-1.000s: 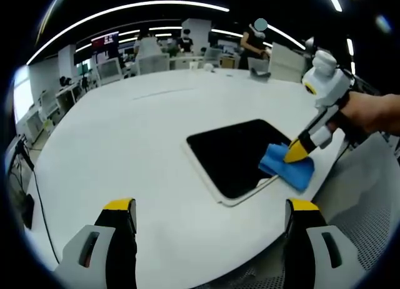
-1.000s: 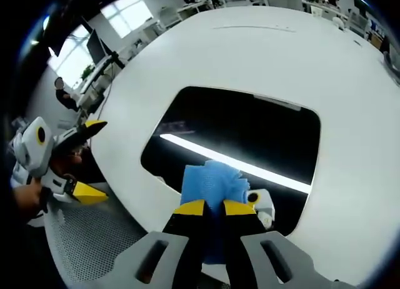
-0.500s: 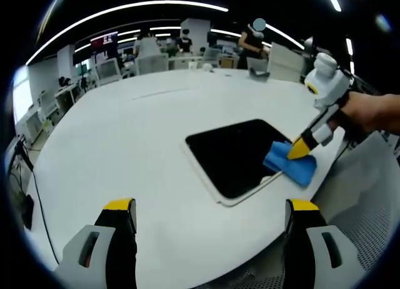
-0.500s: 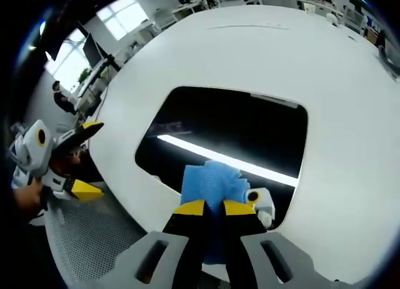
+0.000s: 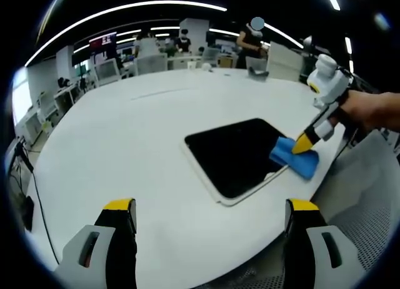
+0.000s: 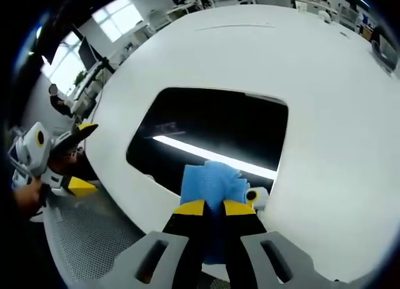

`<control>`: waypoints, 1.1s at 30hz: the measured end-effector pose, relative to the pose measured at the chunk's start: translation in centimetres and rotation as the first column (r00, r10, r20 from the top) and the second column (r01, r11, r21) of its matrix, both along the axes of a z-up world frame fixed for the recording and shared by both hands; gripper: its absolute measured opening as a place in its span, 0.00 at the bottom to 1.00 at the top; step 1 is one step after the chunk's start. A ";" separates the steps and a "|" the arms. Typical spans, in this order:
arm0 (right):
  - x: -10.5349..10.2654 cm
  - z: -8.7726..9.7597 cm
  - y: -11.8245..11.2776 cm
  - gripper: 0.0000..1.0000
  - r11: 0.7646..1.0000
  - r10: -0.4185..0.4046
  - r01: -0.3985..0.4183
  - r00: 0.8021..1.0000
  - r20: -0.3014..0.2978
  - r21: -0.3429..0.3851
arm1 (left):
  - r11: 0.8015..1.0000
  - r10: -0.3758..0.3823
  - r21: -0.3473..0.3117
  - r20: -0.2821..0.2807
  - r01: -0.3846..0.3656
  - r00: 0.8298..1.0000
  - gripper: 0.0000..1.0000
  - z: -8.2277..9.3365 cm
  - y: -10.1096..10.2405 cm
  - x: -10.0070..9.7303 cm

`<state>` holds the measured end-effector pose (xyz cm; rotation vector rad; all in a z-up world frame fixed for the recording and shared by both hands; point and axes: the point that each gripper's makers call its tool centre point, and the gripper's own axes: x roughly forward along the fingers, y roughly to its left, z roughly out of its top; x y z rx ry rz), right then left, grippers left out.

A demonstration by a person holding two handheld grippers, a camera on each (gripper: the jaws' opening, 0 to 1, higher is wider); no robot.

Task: Wipe the mirror surface with the cleaning cloth until all visible marks leave the cleaned area.

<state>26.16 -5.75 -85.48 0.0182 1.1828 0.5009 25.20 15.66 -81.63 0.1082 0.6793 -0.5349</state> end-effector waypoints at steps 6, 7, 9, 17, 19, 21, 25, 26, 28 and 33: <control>-0.1 0.0 -0.8 0.04 1.000 -0.008 0.008 1.000 -0.002 -0.002 | 1.000 0.001 0.001 -0.003 -0.001 1.000 0.99 0.0 0.0 0.0; -0.1 0.0 -0.8 0.04 1.000 -0.008 0.008 1.000 -0.002 -0.003 | 1.000 0.004 -0.004 -0.006 -0.004 1.000 0.99 -0.1 0.0 0.0; -0.1 0.0 -0.9 0.04 1.000 -0.008 0.008 1.000 -0.002 -0.004 | 1.000 0.003 0.001 -0.004 -0.003 1.000 0.99 0.0 0.0 0.0; -0.1 0.0 -1.0 0.04 1.000 -0.009 0.009 1.000 -0.006 -0.002 | 1.000 0.007 0.001 -0.006 -0.007 1.000 0.99 -0.1 0.1 0.0; -0.1 0.0 -1.1 0.04 1.000 -0.012 0.012 1.000 -0.006 -0.002 | 1.000 0.009 -0.002 -0.005 -0.009 1.000 0.99 -0.1 0.1 0.0; -0.1 0.0 -1.3 0.04 1.000 -0.013 0.013 1.000 -0.005 -0.004 | 1.000 0.011 -0.003 -0.007 -0.011 1.000 0.99 -0.1 0.1 0.0; -0.2 0.0 -1.5 0.04 1.000 -0.022 0.022 1.000 -0.010 0.005 | 1.000 0.011 -0.004 -0.007 -0.011 1.000 0.99 0.0 0.1 -0.1; -0.1 0.0 -1.5 0.04 1.000 -0.022 0.022 1.000 -0.012 0.005 | 1.000 0.013 -0.005 -0.007 -0.013 1.000 0.99 0.0 0.1 0.0; -0.2 0.0 -1.5 0.04 1.000 -0.019 0.019 1.000 -0.012 0.000 | 1.000 0.012 -0.004 -0.007 -0.012 1.000 0.99 -0.1 0.1 0.0; 0.4 -0.1 -1.8 0.04 0.999 -0.035 0.035 0.999 -0.009 0.005 | 1.000 0.013 -0.005 -0.008 -0.013 1.000 0.99 -0.1 0.1 0.0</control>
